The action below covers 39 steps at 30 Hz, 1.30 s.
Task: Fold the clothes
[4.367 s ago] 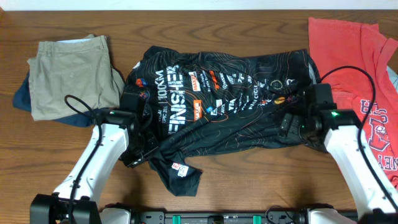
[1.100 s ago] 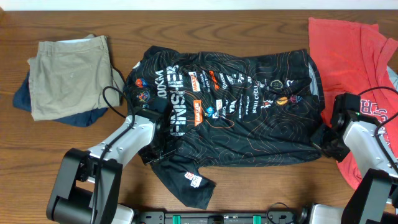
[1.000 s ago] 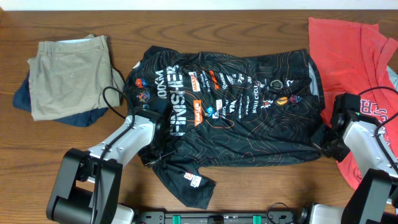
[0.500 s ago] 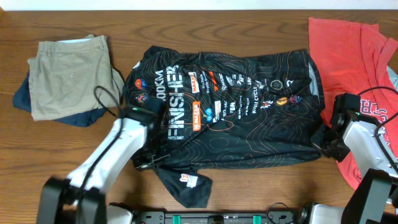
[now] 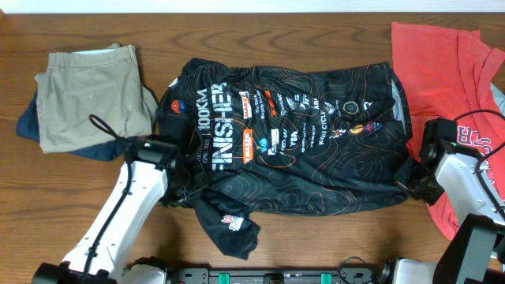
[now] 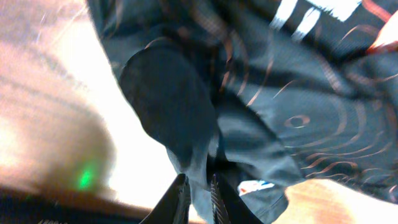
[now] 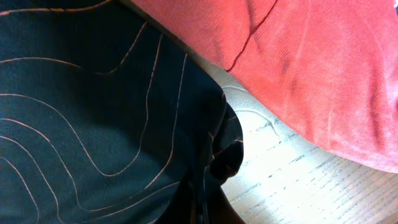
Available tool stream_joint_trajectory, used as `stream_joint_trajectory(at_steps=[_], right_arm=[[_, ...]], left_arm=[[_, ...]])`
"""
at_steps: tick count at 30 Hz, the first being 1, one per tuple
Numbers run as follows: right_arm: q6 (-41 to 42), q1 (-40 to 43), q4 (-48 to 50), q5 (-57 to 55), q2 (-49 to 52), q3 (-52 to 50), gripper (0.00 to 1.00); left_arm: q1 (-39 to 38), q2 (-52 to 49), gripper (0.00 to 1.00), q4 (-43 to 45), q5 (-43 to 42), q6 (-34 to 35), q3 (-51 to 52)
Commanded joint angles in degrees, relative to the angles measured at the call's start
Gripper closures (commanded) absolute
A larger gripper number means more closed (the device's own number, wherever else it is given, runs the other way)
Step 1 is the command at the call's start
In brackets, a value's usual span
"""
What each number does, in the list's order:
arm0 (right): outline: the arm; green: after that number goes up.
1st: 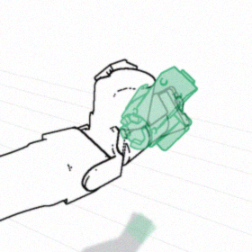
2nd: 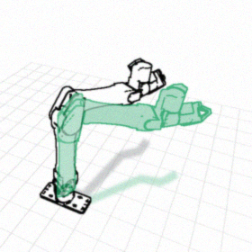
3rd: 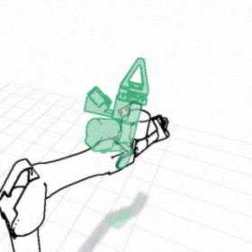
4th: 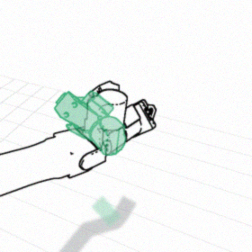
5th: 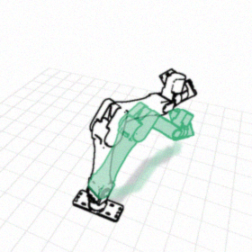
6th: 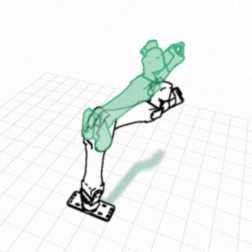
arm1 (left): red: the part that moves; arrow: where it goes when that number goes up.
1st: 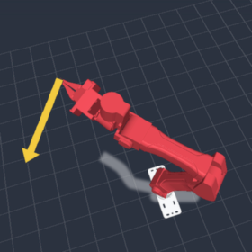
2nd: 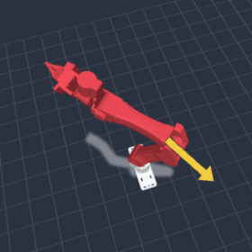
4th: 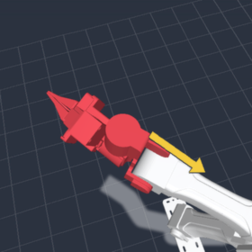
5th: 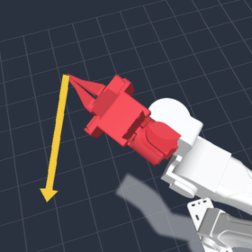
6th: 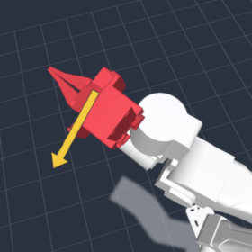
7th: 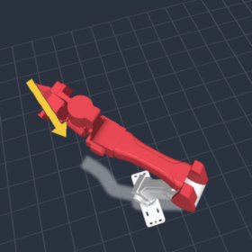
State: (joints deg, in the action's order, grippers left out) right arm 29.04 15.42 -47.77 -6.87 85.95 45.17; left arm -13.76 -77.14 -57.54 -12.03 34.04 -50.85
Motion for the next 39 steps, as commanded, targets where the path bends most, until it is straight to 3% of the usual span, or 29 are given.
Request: stream_joint_trajectory(at_steps=[1,4,12,22,23,25,31,39], right_arm=[[-0.87,0.7,-0.07,-0.17,-0.72,0.83,0.99],[-0.87,0.7,-0.26,-0.2,-0.72,0.83,0.99],[-0.87,0.7,-0.24,-0.17,-0.72,0.83,0.99],[-0.87,0.7,-0.35,-0.15,-0.72,0.83,0.99],[-0.87,0.7,-0.46,-0.15,-0.72,0.83,0.99],[-0.87,0.7,-0.63,0.13,-0.72,0.83,0.99],[-5.51,0.7,-3.37,6.78,-1.36,2.14,0.99],[-10.32,0.7,-17.0,8.9,-7.82,19.58,0.99]], left_arm=[[0.2,-1.46,0.83,0.85,-0.44,0.15,-0.48],[0.2,-2.27,0.63,-0.26,-1.9,0.31,-0.48],[0.2,-3.06,0.52,-1.44,-1.84,0.33,1.09],[0.17,-6.16,0.52,3.98,-2.16,0.74,5.33],[0.17,-6.58,0.53,4.37,-2.38,0.72,5.7],[0.17,-7.1,0.94,4.52,-2.54,0.68,5.79],[1.25,-5.03,0.94,2.32,-8.15,-5.62,1.33],[8.37,1.42,0.94,-11.65,-8.28,-13.92,-23.21]])
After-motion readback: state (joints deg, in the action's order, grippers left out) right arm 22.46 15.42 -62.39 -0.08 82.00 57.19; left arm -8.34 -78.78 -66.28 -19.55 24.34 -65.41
